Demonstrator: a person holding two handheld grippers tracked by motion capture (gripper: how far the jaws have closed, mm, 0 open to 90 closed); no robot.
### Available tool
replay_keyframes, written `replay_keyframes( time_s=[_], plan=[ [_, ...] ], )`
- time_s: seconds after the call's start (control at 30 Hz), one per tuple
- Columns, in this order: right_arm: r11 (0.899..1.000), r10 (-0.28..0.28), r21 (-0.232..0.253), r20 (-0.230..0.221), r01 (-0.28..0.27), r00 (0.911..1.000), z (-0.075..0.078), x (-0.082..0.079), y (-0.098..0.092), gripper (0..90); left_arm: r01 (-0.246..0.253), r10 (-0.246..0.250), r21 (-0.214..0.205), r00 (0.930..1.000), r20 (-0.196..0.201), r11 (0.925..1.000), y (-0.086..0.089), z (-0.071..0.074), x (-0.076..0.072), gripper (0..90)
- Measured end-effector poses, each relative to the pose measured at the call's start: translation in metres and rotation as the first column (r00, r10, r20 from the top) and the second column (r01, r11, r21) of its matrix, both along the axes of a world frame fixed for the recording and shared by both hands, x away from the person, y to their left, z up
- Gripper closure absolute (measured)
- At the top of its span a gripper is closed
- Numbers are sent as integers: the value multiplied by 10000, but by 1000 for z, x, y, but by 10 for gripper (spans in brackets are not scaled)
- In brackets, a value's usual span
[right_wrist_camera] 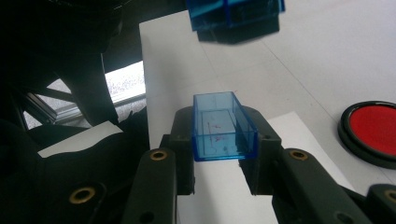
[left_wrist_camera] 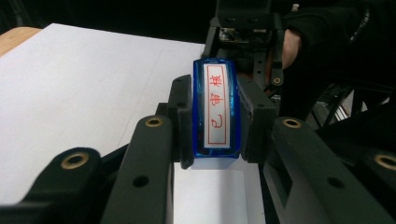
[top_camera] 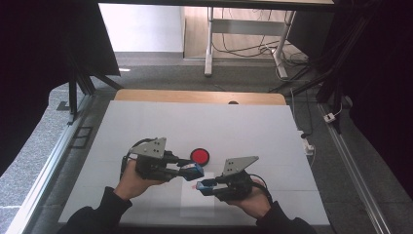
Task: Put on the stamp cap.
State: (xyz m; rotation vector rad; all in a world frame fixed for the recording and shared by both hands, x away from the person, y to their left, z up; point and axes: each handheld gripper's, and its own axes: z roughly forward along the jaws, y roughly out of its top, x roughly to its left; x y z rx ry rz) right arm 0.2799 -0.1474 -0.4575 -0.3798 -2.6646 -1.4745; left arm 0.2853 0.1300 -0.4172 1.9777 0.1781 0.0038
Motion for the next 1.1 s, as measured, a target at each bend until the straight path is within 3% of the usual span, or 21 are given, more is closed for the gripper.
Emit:
replay_keyframes(
  time_s=[0.3,0.57,1.1],
  plan=[
    [9989,423,185,2,-423,9991,0,1,9,689,754,-759,202,9969,225,9969,-8,-3,-3,703],
    [9979,626,176,145,-628,9979,0,0,11,690,1095,-1106,372,9934,306,9933,-10,-6,-3,703],
    [9939,998,443,225,-1007,9948,3,-3,11,690,1601,-1601,1,9871,4,9871,-11,-11,-2,703]
  ],
)
